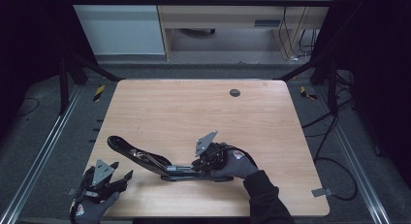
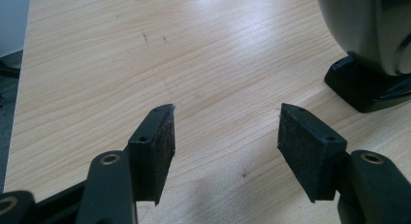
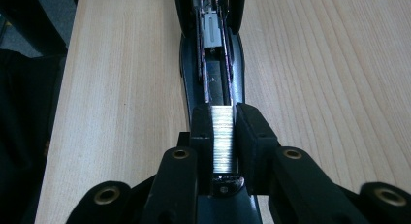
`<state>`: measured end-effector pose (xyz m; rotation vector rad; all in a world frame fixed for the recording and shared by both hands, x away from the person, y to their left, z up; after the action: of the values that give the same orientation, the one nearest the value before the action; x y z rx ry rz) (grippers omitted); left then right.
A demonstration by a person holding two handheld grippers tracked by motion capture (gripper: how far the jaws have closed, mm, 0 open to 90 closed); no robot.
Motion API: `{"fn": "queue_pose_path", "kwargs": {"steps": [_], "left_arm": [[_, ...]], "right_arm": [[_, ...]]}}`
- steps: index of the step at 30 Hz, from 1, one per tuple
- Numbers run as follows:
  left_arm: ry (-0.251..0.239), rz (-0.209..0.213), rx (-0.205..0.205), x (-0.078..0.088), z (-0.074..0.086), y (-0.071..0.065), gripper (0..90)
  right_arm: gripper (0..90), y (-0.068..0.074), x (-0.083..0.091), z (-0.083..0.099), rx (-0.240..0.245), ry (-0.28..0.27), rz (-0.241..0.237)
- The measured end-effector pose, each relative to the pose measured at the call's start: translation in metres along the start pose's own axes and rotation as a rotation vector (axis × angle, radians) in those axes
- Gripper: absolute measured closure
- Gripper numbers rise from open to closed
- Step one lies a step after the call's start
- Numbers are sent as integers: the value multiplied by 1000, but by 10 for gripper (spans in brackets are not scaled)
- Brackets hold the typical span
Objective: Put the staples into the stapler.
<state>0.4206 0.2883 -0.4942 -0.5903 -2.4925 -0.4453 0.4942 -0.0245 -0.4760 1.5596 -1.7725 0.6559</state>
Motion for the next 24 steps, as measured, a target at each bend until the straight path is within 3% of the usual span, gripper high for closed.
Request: {"fn": "queue_pose_path", "kwargs": {"steps": [17,24], "left_arm": [[1,-1,1,0,0,0,383],[-1,-1,1,0,0,0,383]], "right_arm": [[744,3,9,-3,-20,-25,36],[740,4,16,-5,-40,-43,79]]}}
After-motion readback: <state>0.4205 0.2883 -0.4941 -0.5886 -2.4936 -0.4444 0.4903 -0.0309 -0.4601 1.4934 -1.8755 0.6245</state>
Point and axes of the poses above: each handheld gripper's, and its own axes: x roughly backward along the jaws, z roughly out of its underside, y roughly to its left, the point moved 4 cm from there along -x, roughly forward along the jaws, and after that the axes turned 4 degrees about -x, right-handed, at the moved point
